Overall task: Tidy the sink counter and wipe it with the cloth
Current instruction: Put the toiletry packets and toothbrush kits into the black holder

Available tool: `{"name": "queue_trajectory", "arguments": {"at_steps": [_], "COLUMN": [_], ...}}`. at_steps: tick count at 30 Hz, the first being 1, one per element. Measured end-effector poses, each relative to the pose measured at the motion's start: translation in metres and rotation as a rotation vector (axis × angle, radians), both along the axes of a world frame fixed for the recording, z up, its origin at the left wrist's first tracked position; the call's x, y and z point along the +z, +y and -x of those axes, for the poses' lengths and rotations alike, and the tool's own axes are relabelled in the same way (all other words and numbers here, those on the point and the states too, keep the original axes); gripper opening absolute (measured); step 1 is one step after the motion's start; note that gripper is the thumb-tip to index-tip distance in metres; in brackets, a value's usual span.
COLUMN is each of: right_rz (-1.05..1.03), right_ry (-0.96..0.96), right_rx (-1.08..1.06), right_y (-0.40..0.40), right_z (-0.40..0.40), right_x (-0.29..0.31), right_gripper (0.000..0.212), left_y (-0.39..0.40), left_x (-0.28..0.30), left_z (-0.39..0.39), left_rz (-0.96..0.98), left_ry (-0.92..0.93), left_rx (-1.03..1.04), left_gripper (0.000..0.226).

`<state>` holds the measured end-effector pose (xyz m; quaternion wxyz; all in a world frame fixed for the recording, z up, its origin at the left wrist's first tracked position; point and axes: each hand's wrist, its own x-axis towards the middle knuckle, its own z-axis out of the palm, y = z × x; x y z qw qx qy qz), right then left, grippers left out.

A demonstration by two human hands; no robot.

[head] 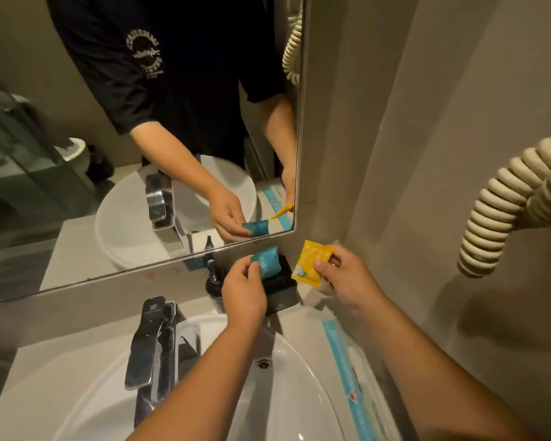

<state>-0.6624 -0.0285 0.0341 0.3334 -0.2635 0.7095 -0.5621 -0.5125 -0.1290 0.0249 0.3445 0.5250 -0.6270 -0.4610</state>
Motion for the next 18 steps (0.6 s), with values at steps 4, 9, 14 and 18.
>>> {"name": "queue_trajectory", "arguments": {"at_steps": [4, 9, 14, 18], "right_rz": [-0.069, -0.136, -0.151, -0.158], "right_ry": [0.146, 0.208, 0.304, 0.304], "right_rx": [0.092, 0.189, 0.269, 0.290], "right_y": [-0.027, -0.040, -0.053, -0.063], "right_z": [0.012, 0.013, 0.010, 0.009], "right_x": [-0.007, -0.021, -0.028, -0.031], "right_gripper": [0.015, 0.014, 0.011, 0.010], "left_y": [-0.019, -0.028, -0.025, -0.019], "left_x": [-0.008, -0.022, -0.030, -0.030], "left_z": [0.011, 0.019, 0.023, 0.017], "left_rz": [-0.025, -0.029, -0.008, -0.012], "left_ry": [-0.073, -0.181, -0.235, -0.224], "left_rx": [0.009, -0.023, -0.021, 0.016], "left_gripper": [0.016, 0.016, 0.018, 0.025]}}
